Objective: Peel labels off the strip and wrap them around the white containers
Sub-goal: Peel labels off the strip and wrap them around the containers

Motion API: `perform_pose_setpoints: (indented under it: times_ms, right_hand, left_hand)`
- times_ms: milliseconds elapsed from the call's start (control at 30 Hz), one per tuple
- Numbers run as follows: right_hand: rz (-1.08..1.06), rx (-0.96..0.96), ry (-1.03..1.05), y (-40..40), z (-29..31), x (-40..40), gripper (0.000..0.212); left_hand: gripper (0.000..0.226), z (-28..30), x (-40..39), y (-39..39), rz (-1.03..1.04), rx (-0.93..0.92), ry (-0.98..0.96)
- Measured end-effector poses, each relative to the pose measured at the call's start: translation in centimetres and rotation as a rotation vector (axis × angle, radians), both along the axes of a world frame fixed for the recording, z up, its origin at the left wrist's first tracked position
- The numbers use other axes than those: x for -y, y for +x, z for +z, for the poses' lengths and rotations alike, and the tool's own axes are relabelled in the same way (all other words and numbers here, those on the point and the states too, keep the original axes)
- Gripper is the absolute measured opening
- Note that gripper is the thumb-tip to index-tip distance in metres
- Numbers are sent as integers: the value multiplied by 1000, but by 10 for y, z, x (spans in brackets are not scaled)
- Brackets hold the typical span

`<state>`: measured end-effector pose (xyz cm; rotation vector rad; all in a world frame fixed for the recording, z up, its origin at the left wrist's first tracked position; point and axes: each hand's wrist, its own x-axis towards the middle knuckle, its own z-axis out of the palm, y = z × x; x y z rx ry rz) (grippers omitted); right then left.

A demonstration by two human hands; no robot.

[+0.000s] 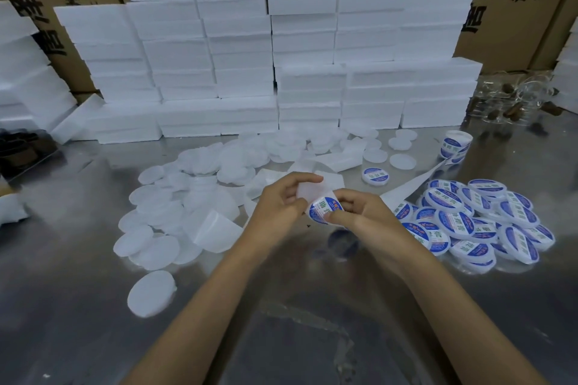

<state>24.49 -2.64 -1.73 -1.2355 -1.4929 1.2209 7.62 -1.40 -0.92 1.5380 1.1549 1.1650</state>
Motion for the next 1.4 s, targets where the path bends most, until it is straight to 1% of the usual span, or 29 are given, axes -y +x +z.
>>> perform_pose_setpoints:
  times_ms: [67, 133, 167, 233, 300, 367, 467, 533, 633, 767, 833, 933, 1033, 1067, 1133, 1200, 1300, 1400]
  right_hand:
    - [-43, -2, 53, 0, -1, -1, 18]
    - [-96, -10, 127, 0, -1, -2, 28]
    - [-113, 14, 169, 1, -2, -2, 35]
    - [-114, 122, 242, 2, -2, -3, 44]
    - [-96, 227, 295, 3, -3, -2, 43]
    - [-76, 264, 336, 2, -4, -1, 44]
    - [-56, 315, 358, 1, -4, 0, 45]
    - [-54, 380, 366, 0, -3, 0, 41]
    - [-59, 454, 406, -2, -4, 0, 41]
    - [-123, 514, 507, -5, -6, 0, 35]
    - [-151, 489, 552, -6, -4, 0, 34]
    - [-170, 389, 564, -7, 2, 3, 37]
    - [-207, 303, 569, -6, 9, 6, 29]
    - [-221, 270, 571, -5, 12, 7, 26]
    - [-241, 210, 544, -2, 17, 8, 24]
    - [-271, 115, 492, 2, 21, 8, 26]
    - [-308, -96, 405, 5, 25, 8, 24]
    - [-299, -210, 338, 4, 28, 9, 21]
  left_hand:
    - [47, -2, -1, 0, -13, 29, -37]
    - [45, -5, -1, 0, -20, 66, -78]
    - [44, -6, -1, 0, -20, 69, -91]
    - [41, -7, -1, -1, -32, 73, -106]
    - [36, -8, -1, -1, -51, 93, -125]
    - [32, -9, -2, 0, -58, 96, -138]
    - [35, -11, -3, -1, -40, 51, -153]
    - [37, -12, -3, -2, -46, 50, -170]
    - [38, -11, -4, -3, -35, 57, -170]
    - [37, -11, -5, -2, -6, 69, -155]
    - [37, -10, -5, -1, 25, 49, -131]
    - [40, -11, -4, 1, 61, 35, -93]
    - [42, -14, -5, 2, 76, 52, -67]
    - [41, -14, -5, 2, 86, 32, -61]
    - [39, -15, -6, 1, 106, -14, -58]
    - [40, -16, -6, 0, 122, -10, -65]
    - [41, -14, -3, 0, 134, 118, -74]
    - [43, -3, 1, -3, 162, 250, -39]
